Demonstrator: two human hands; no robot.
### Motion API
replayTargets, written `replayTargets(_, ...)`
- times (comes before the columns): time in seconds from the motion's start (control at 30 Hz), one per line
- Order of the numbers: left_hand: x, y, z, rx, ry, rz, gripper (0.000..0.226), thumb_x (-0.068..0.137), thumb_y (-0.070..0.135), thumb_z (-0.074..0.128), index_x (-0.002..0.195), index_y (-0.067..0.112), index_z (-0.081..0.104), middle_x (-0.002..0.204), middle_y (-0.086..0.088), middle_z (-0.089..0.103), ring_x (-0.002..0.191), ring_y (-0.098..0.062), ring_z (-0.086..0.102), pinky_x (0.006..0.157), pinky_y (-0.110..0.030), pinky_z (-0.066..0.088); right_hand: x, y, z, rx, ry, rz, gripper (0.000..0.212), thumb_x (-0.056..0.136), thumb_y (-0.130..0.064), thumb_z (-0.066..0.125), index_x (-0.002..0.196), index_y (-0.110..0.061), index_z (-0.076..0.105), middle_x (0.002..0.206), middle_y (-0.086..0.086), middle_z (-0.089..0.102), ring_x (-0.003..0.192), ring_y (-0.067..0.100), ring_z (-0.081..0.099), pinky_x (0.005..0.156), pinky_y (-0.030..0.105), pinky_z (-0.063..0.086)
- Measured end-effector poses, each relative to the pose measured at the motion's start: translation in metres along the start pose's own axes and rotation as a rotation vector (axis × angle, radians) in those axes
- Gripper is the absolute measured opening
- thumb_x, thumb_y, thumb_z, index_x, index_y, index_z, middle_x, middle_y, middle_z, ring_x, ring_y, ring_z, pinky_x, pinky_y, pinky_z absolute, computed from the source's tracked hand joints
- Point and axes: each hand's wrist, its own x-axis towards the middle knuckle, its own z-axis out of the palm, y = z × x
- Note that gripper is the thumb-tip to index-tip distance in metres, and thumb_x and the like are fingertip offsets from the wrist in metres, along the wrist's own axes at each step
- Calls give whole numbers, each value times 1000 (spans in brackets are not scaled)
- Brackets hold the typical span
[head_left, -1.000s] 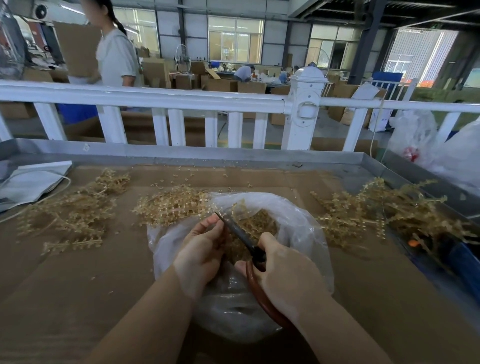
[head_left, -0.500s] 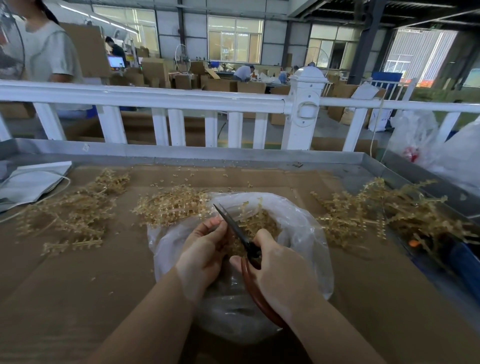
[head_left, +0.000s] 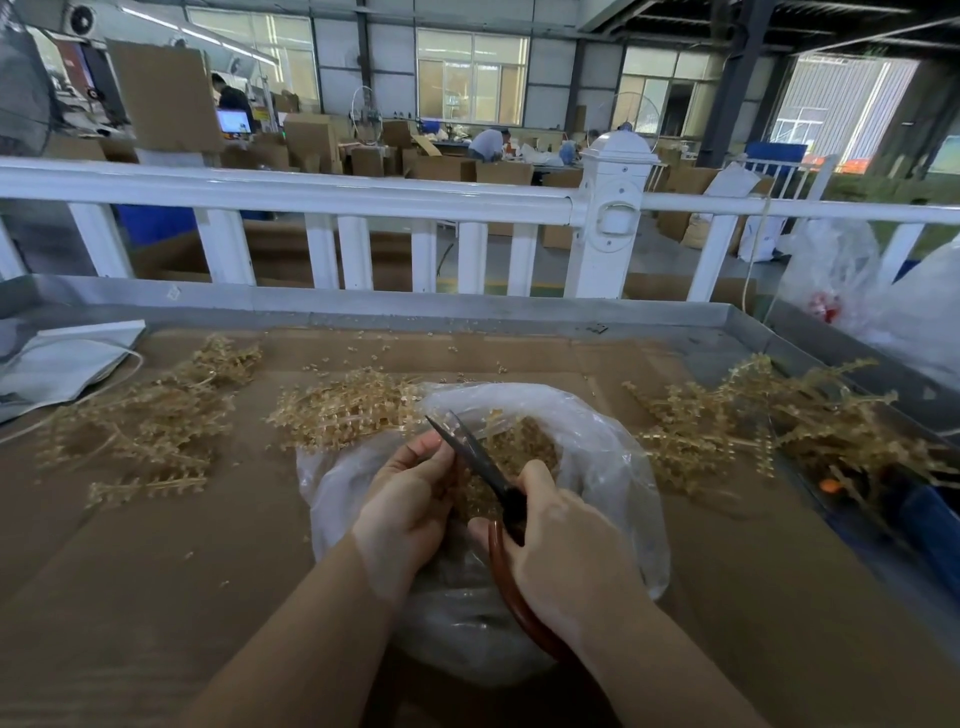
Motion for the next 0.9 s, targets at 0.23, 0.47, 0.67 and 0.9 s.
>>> replayTargets(0.23, 0, 1, -3, -26, -18, -20, 17, 91, -6, 47, 85, 5, 58, 83, -13, 59, 79, -25, 57, 103, -45, 39, 1, -1, -1, 81, -13, -9, 34, 86, -63, 50, 94, -33, 35, 83, -9, 60, 80, 13, 60, 70, 27, 45)
replayTargets(0.47, -6, 3, 0, -5, -38, -9, 17, 90, -7, 48, 80, 5, 56, 78, -12, 59, 69, -21, 56, 73, -31, 47, 7, -2, -3, 140, -20, -19, 32, 87, -60, 52, 89, -31, 37, 73, -9, 56, 74, 11, 57, 68, 25, 45)
replayTargets(0.67, -7, 1, 3, 12, -25, 17, 20, 90, -8, 48, 78, 6, 54, 73, -11, 58, 57, -15, 57, 67, -26, 48, 10, 2, -4, 153, -40, -19, 32, 85, -60, 55, 85, -32, 39, 70, -12, 54, 66, 1, 53, 59, 14, 39)
replayTargets(0.9, -5, 1, 0, -32, -32, 6, 19, 92, -7, 46, 83, 5, 58, 78, -11, 60, 73, -21, 55, 87, -37, 44, 4, 2, -1, 98, -19, -23, 35, 84, -64, 51, 90, -34, 34, 80, -9, 58, 78, 12, 59, 72, 29, 48)
